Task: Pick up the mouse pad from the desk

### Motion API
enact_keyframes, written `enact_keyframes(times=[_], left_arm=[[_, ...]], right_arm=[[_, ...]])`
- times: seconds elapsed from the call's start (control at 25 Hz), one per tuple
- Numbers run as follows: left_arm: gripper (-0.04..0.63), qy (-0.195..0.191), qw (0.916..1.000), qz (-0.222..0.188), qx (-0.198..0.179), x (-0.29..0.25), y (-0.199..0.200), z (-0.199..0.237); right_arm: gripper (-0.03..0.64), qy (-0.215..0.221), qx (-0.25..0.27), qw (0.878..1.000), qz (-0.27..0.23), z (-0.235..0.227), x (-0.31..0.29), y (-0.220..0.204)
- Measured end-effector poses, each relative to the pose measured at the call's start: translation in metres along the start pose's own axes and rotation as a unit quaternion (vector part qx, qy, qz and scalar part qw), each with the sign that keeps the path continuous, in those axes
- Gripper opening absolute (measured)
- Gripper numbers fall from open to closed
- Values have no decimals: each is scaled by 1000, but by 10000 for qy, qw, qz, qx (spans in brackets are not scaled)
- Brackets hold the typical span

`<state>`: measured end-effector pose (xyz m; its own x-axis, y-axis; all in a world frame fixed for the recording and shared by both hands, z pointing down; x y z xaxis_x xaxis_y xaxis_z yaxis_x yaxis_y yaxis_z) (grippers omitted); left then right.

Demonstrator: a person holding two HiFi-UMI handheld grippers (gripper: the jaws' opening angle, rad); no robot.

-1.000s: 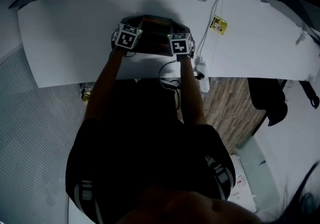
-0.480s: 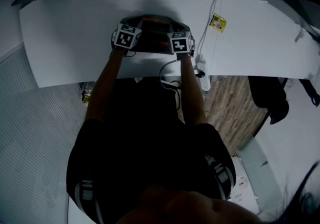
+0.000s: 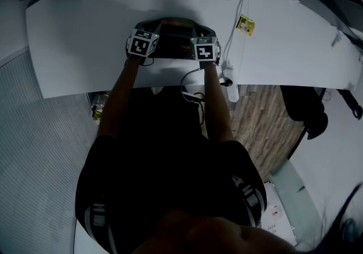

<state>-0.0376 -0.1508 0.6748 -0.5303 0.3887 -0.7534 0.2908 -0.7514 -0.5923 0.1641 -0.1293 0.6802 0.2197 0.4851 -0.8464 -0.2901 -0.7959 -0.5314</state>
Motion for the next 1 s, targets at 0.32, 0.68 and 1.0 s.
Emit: enact_keyframes(times=[0.32,0.68,1.0], left_arm=[[42,39,9995,-325,40,27,3,-2],[41,95,9975,-694,-94,58,11,-9],[41,147,9938,-1095,-121,84,19,-15]], right_arm=[[44,-85,3,9993,-373,11,23,12],[40,-182,-63,9968,-781,22,51,24],[38,-247,-252,9923,-1191,29,76,35]])
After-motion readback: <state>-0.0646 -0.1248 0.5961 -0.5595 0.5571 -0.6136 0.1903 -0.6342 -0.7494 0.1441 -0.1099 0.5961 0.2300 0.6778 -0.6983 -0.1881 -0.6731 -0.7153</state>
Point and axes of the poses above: the fingertips, and each gripper's own axes: x backward along the fingers, z to its left, y out of its top, the point moved 7 cm from there along x, backward along the fingers, and after that the axes turned 2 degrees about -z, right-handed, at the moved point
